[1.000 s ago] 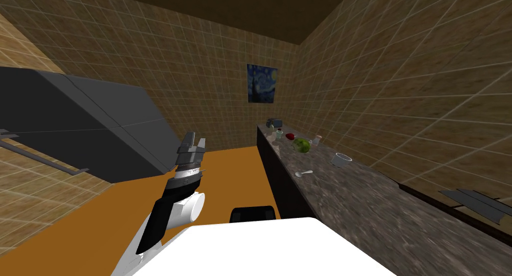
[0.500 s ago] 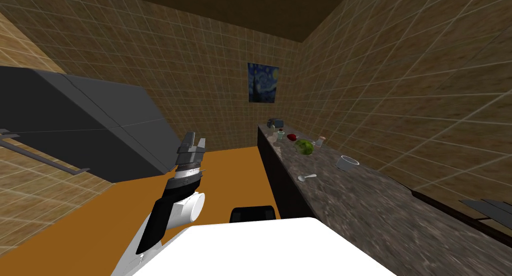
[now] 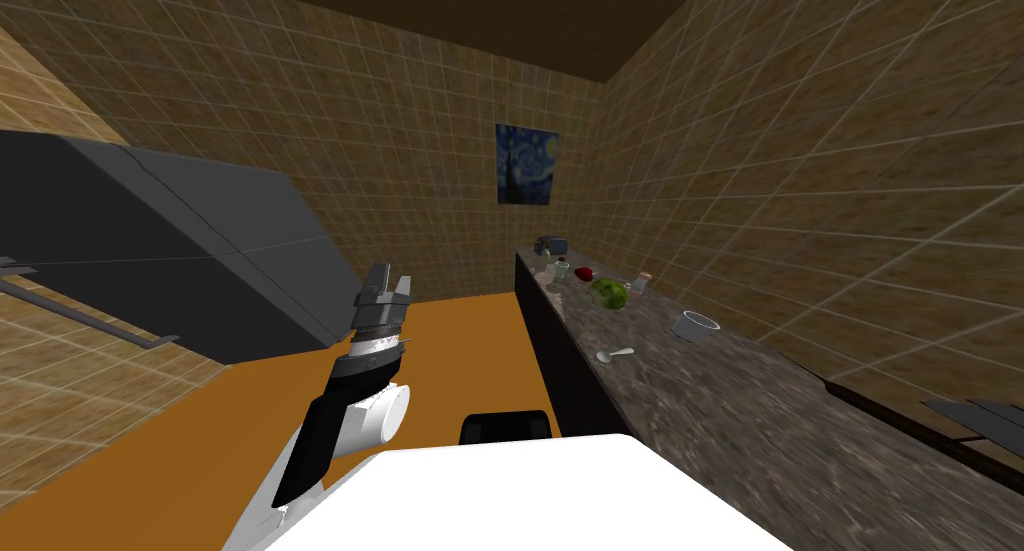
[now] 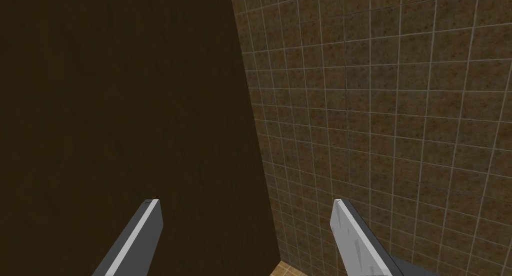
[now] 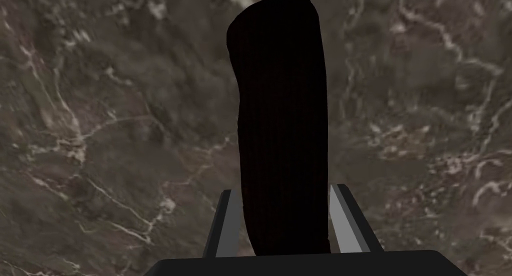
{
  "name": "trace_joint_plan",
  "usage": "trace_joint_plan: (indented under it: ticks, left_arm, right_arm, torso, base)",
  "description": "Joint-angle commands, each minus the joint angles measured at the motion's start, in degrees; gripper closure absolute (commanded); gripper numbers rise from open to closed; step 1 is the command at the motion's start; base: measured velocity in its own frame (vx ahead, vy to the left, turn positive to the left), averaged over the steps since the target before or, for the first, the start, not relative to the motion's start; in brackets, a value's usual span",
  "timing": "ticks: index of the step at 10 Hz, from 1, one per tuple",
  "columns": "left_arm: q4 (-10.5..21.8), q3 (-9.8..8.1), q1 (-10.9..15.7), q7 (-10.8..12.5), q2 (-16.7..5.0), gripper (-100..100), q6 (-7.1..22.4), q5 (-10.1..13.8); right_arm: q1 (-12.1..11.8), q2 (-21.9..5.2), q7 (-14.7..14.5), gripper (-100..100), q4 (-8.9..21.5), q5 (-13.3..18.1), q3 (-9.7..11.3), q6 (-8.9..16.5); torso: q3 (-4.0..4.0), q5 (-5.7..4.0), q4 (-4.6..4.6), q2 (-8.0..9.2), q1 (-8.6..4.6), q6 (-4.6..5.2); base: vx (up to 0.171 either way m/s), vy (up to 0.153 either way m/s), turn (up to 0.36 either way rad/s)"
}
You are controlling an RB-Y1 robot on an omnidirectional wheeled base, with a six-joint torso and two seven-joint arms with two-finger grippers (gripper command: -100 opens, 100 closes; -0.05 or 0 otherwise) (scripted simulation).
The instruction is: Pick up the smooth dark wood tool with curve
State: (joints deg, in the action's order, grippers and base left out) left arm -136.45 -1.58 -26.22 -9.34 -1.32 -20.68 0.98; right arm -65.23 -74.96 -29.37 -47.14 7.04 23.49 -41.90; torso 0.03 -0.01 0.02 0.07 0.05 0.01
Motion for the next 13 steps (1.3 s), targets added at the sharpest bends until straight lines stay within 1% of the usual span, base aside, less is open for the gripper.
trace_joint_plan:
  ticks: [1,2,3,4,5,6,7,8,9,10,11,12,13]
  left_arm:
    - [0.0,0.0,0.0,0.0,0.0,0,0.0,0.0]
    - [0.0,0.0,0.0,0.0,0.0,0,0.0,0.0]
    - [0.0,0.0,0.0,0.0,0.0,0,0.0,0.0]
    - [0.0,0.0,0.0,0.0,0.0,0,0.0,0.0]
    - [0.0,0.0,0.0,0.0,0.0,0,0.0,0.0]
    - [0.0,0.0,0.0,0.0,0.0,0,0.0,0.0]
    - [0.0,0.0,0.0,0.0,0.0,0,0.0,0.0]
    - [0.0,0.0,0.0,0.0,0.0,0,0.0,0.0]
    - [0.0,0.0,0.0,0.0,0.0,0,0.0,0.0]
    - [0.0,0.0,0.0,0.0,0.0,0,0.0,0.0]
    - [0.0,0.0,0.0,0.0,0.0,0,0.0,0.0]
    - [0.0,0.0,0.0,0.0,0.0,0,0.0,0.0]
    - [0.0,0.0,0.0,0.0,0.0,0,0.0,0.0]
  right_arm:
    - [-2.5,-2.1,0.9,100,-2.9,-1.2,-1.5,1.9]
    - [-3.8,-4.0,2.4,100,-4.5,-2.0,-2.6,3.5]
    - [-3.8,-4.9,2.4,100,-5.5,-2.0,-2.6,3.5]
    - [-3.8,-4.9,2.4,100,-6.2,-2.0,-2.6,3.5]
    - [-3.8,-4.9,2.4,100,-6.2,-2.0,-2.6,3.5]
    - [-5.2,-7.7,4.0,100,-8.4,-2.8,-3.7,5.1]
    - [-5.2,-7.8,4.0,100,-9.2,-2.8,-3.7,5.1]
    - [-6.6,-10.5,5.6,100,-11.2,-3.6,-4.8,6.7]
    - [-7.9,-12.6,7.1,100,-14.2,-4.4,-5.9,8.3]
    - [-7.9,-13.6,7.1,100,-15.3,-4.4,-5.9,8.3]
    - [-9.3,-15.5,8.7,100,-17.2,-5.2,-7.0,9.9]
    - [-9.3,-16.5,8.7,100,-18.3,-5.2,-7.0,9.9]
    - [-10.7,-18.7,10.3,100,-21.0,-6.0,-8.1,11.5]
  torso:
    - [0.0,0.0,0.0,0.0,0.0,0.0]
    - [0.08,0.06,0.02,0.16,0.05,0.02]
    - [0.18,0.08,0.05,0.34,-0.01,0.06]
    - [0.19,0.06,0.07,0.34,-0.01,0.03]
    - [0.14,0.02,0.05,0.23,0.03,0.02]
    - [0.06,0.01,0.03,0.09,0.05,0.02]
    - [0.06,0.07,0.01,0.12,0.06,-0.02]
    - [0.09,0.02,0.04,0.17,0.06,-0.01]
    - [0.12,0.06,0.04,0.23,0.06,-0.01]
    - [0.19,0.06,0.07,0.33,0.09,0.02]
    - [0.2,0.05,0.07,0.35,0.08,0.05]
    - [0.2,0.06,0.07,0.36,0.09,0.06]
    - [0.17,0.0,0.07,0.27,0.03,0.02]
  base:
    - [-0.06,0.011,-0.035]
    - [-0.109,-0.009,-0.066]
    - [-0.092,-0.013,-0.03]
    - [-0.047,-0.002,0.01]
    - [-0.007,0.004,0.006]
    - [-0.044,0.01,-0.055]
    - [-0.062,0.002,-0.014]
    - [-0.079,0.002,-0.038]
    - [-0.111,0.011,-0.059]
    - [-0.098,0.002,-0.019]
    - [-0.1,-0.001,-0.042]
    - [-0.07,-0.007,-0.027]
    - [-0.072,-0.002,-0.034]
